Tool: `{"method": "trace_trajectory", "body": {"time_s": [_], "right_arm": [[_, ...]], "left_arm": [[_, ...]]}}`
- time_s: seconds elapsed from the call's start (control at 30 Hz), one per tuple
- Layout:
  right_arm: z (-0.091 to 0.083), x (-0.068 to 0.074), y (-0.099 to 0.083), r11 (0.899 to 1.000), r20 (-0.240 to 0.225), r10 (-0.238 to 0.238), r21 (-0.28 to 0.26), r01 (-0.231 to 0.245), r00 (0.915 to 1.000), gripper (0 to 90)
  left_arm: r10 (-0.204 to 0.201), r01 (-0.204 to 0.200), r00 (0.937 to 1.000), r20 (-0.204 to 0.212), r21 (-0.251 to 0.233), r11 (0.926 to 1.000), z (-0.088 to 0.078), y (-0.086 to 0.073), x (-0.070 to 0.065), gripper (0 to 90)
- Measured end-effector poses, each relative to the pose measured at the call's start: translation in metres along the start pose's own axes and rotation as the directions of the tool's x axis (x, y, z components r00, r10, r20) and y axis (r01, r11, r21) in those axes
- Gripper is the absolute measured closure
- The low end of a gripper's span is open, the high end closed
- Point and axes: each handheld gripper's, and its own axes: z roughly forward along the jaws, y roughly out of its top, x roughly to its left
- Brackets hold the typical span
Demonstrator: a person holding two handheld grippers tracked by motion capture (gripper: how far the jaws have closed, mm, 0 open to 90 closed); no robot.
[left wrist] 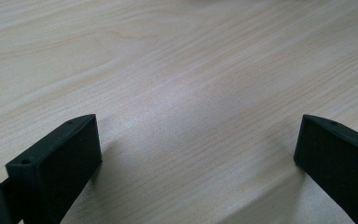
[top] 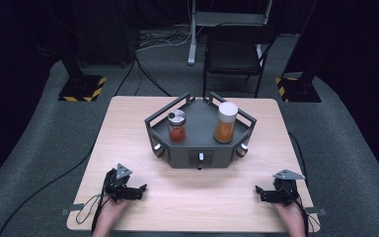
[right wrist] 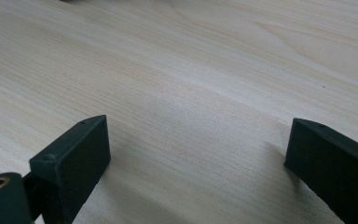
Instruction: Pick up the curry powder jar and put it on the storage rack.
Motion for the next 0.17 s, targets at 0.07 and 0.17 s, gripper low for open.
{"method": "trace_trajectory", "body": {"time_s": [0.07, 0.17], "right_arm": [[0.0000, 0.0001, 0.0000, 1.000, 0.000, 0.001, 0.000, -0.001, 1.0000, 5.4], [0.0000, 0.0001, 0.0001, 1.000, 0.000, 0.001, 0.001, -0.001, 1.0000, 5.3]], "left_arm": [[-0.001, 0.001, 1.0000, 0.000, 0.001, 1.0000, 0.0000, 0.0001, 0.0000, 0.2], [-0.001, 0.001, 1.0000, 0.000, 0.000, 1.0000, 0.0000, 0.0000, 0.0000, 0.2]]}}
